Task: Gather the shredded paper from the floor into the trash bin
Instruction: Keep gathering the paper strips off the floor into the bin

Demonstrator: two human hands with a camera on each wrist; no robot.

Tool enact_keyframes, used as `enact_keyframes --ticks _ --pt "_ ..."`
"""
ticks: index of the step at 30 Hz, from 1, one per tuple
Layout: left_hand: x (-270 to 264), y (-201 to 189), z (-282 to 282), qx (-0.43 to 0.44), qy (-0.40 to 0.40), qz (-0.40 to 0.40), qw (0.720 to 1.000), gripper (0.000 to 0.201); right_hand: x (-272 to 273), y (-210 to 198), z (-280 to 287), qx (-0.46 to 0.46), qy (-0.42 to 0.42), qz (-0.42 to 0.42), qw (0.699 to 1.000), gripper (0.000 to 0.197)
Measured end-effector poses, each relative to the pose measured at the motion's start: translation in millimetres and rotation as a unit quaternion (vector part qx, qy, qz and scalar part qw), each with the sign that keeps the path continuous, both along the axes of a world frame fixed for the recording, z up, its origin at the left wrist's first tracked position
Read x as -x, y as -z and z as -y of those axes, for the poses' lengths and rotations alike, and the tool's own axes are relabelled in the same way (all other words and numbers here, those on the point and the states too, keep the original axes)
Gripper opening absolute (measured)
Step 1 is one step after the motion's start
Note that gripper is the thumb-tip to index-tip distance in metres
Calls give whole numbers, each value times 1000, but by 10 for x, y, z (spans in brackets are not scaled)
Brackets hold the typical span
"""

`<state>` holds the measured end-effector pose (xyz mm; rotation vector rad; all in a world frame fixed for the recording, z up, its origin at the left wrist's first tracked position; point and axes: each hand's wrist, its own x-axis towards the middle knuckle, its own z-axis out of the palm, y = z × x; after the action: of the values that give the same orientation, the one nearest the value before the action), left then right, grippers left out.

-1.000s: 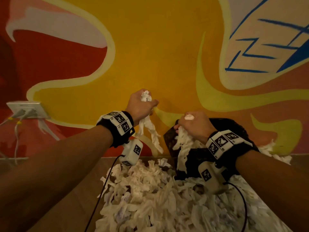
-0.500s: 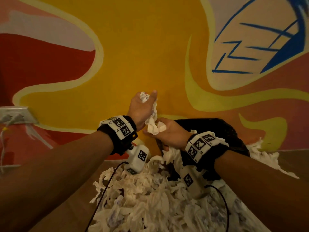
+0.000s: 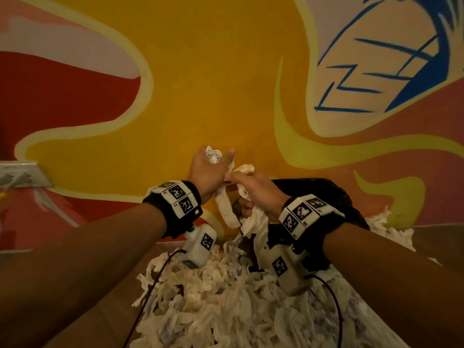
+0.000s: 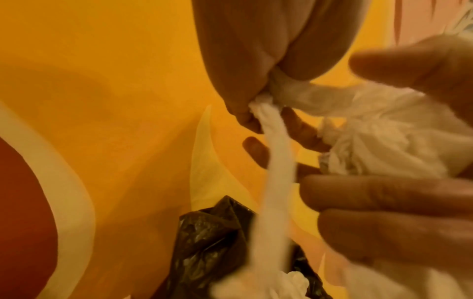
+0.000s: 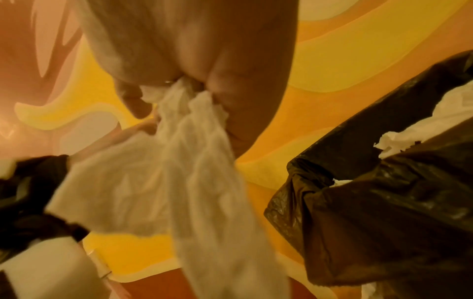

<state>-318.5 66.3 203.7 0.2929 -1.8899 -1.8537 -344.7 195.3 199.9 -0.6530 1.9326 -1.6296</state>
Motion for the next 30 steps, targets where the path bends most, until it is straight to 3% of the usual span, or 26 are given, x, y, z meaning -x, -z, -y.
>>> enact_keyframes --ticks 2,3,5,8,11,15,20,27,30 --pt "3 -18 5 -30 13 -16 999 27 8 19 6 16 4 4 1000 58" --pt "5 -26 2 -31 16 -15 999 28 8 23 14 23 3 1 1000 61" --pt "-5 -68 -26 -41 20 -5 999 32 1 19 24 39 0 4 999 46" --pt "-11 -140 -57 -81 41 -12 996 28 0 21 21 64 -2 70 995 25" --pt "-32 -161 -60 -75 44 -16 996 29 -2 1 28 63 -7 133 989 18" --pt "-51 -112 17 -49 50 20 997 36 32 -4 60 31 59 44 997 10" --pt "-100 -64 97 -89 129 57 986 46 104 -27 -2 53 118 -56 990 8" --pt "-139 -15 130 -32 223 39 973 45 154 -110 -68 74 124 -51 988 15" --pt "-135 -22 168 14 196 62 979 42 176 -122 -138 81 126 -42 988 8"
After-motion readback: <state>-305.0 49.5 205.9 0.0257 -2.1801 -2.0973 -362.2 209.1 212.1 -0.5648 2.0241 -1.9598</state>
